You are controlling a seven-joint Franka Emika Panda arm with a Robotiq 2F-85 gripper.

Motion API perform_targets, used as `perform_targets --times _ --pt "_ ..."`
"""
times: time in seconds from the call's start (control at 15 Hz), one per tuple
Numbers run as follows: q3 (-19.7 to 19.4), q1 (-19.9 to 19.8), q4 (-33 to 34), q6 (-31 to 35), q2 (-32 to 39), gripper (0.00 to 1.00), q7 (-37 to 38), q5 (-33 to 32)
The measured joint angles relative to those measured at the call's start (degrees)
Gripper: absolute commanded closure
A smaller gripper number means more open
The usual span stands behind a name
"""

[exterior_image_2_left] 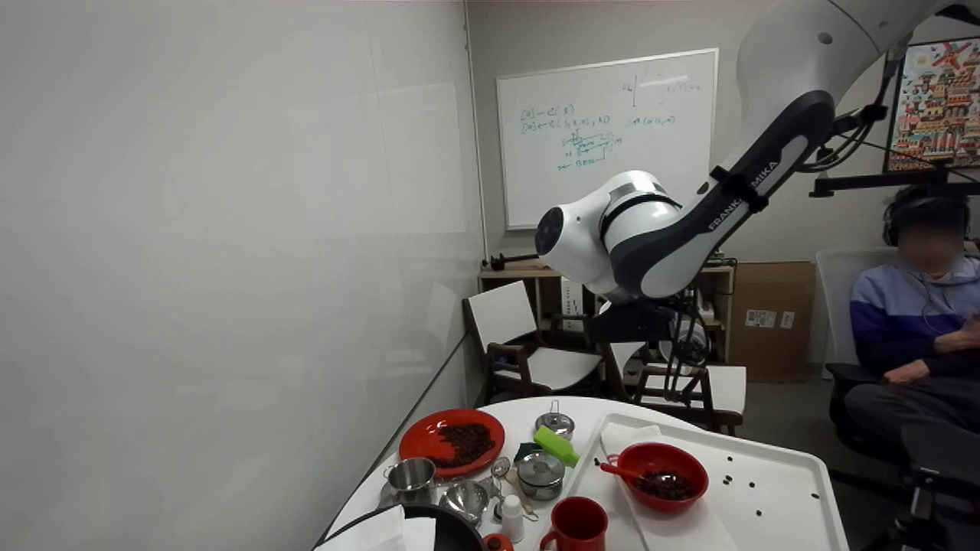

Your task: Pour the contents of the cup into the bowl

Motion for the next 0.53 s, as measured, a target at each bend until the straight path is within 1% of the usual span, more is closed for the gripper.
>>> perform_targets --times 0.13,0.2,0.4,0.47,0.53 --pt "0.02 0.02 0.96 -2.03 1.02 0.92 1.75 -0.42" --pt "0.14 -0.06 1.28 -2.22 1.49 0.73 1.84 -0.43" --pt "0.57 -0.37 1.23 -2.21 1.76 0.73 1.84 -0.43" --pt "0.59 -0.41 1.23 -2.21 1.76 0.92 1.84 -0.43" --pt "0.6 -0.45 1.23 -2.21 1.76 0.91 1.84 -0.43"
